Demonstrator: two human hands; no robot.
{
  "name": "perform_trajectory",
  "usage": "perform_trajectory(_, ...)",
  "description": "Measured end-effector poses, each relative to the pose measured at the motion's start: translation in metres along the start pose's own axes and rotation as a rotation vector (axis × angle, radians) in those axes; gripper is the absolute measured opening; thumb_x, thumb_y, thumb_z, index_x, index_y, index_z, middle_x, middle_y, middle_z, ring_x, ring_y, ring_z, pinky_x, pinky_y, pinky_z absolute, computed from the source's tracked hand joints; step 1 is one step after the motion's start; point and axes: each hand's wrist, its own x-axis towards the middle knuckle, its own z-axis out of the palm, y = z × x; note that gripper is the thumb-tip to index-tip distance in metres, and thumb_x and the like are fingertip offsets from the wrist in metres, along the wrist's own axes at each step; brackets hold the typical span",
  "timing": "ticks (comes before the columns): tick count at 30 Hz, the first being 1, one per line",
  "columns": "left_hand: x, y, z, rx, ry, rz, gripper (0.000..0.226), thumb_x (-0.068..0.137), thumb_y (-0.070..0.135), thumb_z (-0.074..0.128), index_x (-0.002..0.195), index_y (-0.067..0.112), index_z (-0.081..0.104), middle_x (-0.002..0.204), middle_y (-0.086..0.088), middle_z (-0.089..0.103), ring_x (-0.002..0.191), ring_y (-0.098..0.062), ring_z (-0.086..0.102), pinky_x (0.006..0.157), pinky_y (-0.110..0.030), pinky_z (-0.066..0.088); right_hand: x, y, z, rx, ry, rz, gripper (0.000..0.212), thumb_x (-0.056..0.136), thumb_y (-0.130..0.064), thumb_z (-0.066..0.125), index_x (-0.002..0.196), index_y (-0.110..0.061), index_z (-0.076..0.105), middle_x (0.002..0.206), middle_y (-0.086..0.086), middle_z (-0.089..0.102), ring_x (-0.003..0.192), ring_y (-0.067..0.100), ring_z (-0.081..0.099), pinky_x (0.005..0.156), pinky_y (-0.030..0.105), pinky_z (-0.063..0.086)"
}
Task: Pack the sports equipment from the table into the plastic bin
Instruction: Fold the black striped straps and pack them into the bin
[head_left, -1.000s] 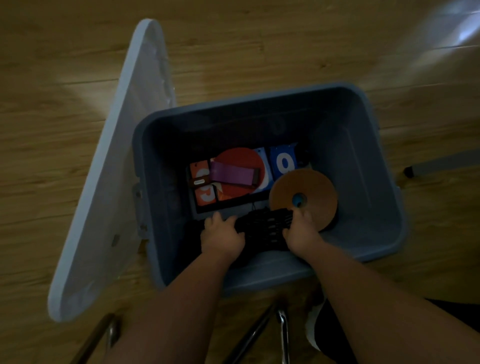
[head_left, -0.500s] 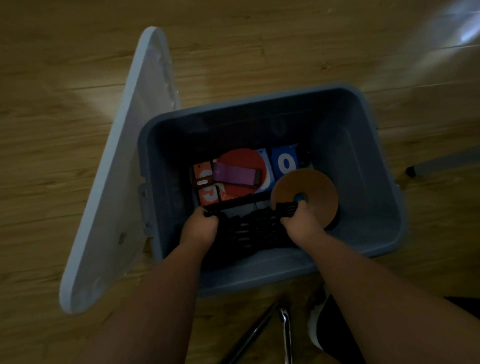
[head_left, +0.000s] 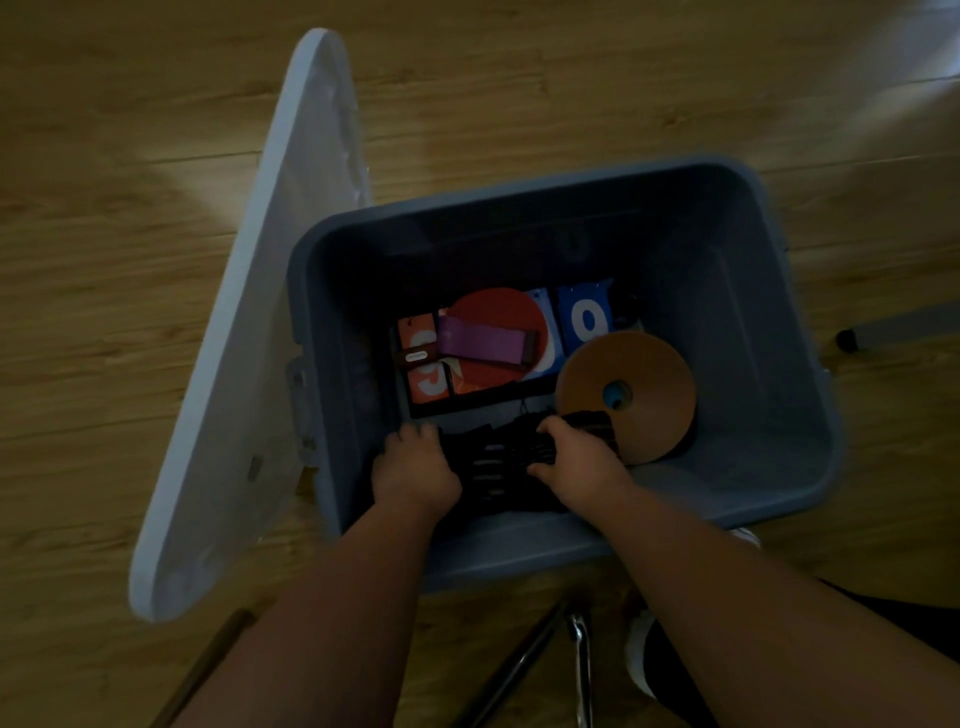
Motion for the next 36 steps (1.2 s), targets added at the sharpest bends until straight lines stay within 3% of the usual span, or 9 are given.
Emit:
perform_trajectory(6,0.008,0.007,0.012,-0.077,0.083,0.187,0.044,0.103,0.033,0.039,0.145,0.02,0.039,0.147,-0.011,0.038,0.13,-0.032,0.038,0.102,-0.043,0.04,-0.004,-0.002,-0.005,-0.501,0.157,0.002,0.069,0.094,-0.057,0.052,0.153,-0.036,0.025,0.146,0.012,0.028,0.133,0.032,0.027,0.107,0.047,0.029)
perform_trajectory(9,0.011,0.013,0.016,-0.074,-0.038,0.172,0.046,0.105,0.047,0.028,0.149,0.034,0.034,0.153,-0.006,0.035,0.139,-0.034,0.031,0.115,-0.057,0.023,-0.001,0.002,-0.002,-0.366,-0.024,0.194,0.082,0.095,-0.066,0.04,0.155,-0.041,-0.009,0.163,0.017,-0.012,0.149,0.04,-0.004,0.118,0.058,0.003)
perform_trajectory(11,0.013,0.015,0.017,0.007,-0.111,0.16,0.048,0.104,0.05,0.028,0.151,0.038,0.031,0.156,-0.005,0.032,0.142,-0.035,0.027,0.115,-0.061,0.02,0.001,0.006,0.002,-0.211,-0.202,0.256,0.078,0.099,-0.062,0.034,0.152,-0.042,-0.02,0.16,0.014,-0.029,0.149,0.043,-0.013,0.12,0.056,0.001)
perform_trajectory(16,0.023,0.014,0.008,0.072,-0.179,0.188,0.047,0.102,0.048,0.037,0.145,0.029,0.037,0.146,-0.012,0.042,0.128,-0.038,0.041,0.105,-0.052,0.04,-0.003,0.006,0.008,-0.236,-0.399,0.212,0.073,0.103,-0.057,0.024,0.151,-0.036,-0.026,0.158,0.007,-0.036,0.145,0.043,-0.025,0.12,0.058,-0.004)
perform_trajectory(19,0.028,0.017,0.0,0.074,-0.213,0.172,0.049,0.1,0.048,0.041,0.145,0.028,0.039,0.144,-0.01,0.045,0.129,-0.036,0.043,0.109,-0.055,0.035,0.0,0.01,0.004,-0.29,-0.371,0.189,0.065,0.103,-0.057,0.02,0.154,-0.039,-0.018,0.161,0.006,-0.028,0.149,0.042,-0.015,0.119,0.06,0.0)
perform_trajectory(22,0.022,0.02,-0.005,0.021,-0.176,0.148,0.046,0.1,0.044,0.043,0.143,0.025,0.043,0.142,-0.01,0.047,0.131,-0.034,0.042,0.114,-0.063,0.023,0.0,0.013,-0.003,-0.181,-0.114,0.156,0.056,0.102,-0.054,0.029,0.155,-0.038,0.016,0.164,0.008,0.01,0.147,0.039,0.013,0.117,0.056,0.019)
perform_trajectory(25,0.015,0.026,-0.012,-0.118,-0.091,0.146,0.04,0.1,0.037,0.046,0.136,0.021,0.049,0.135,-0.011,0.052,0.127,-0.032,0.047,0.114,-0.058,0.027,-0.001,0.011,-0.013,-0.011,0.045,0.131,0.052,0.1,-0.054,0.037,0.147,-0.033,0.032,0.148,0.011,0.037,0.134,0.035,0.034,0.109,0.053,0.034)
perform_trajectory(30,0.001,0.043,-0.046,-0.524,0.048,0.193,0.023,0.1,0.023,0.049,0.114,0.013,0.063,0.111,-0.009,0.066,0.098,-0.024,0.06,0.084,-0.033,0.05,-0.011,-0.01,-0.049,0.375,0.109,0.155,0.053,0.102,-0.049,0.04,0.147,-0.02,0.037,0.144,0.011,0.042,0.123,0.027,0.046,0.104,0.04,0.042)
perform_trajectory(36,-0.043,0.077,-0.11,-0.957,0.175,0.197,0.021,0.1,0.022,0.05,0.086,0.021,0.065,0.087,0.005,0.063,0.09,-0.02,0.061,0.08,-0.037,0.052,-0.085,-0.05,-0.119,0.633,0.172,0.081,0.043,0.106,-0.044,0.034,0.139,-0.02,0.046,0.123,0.002,0.054,0.102,0.014,0.05,0.086,0.028,0.039)
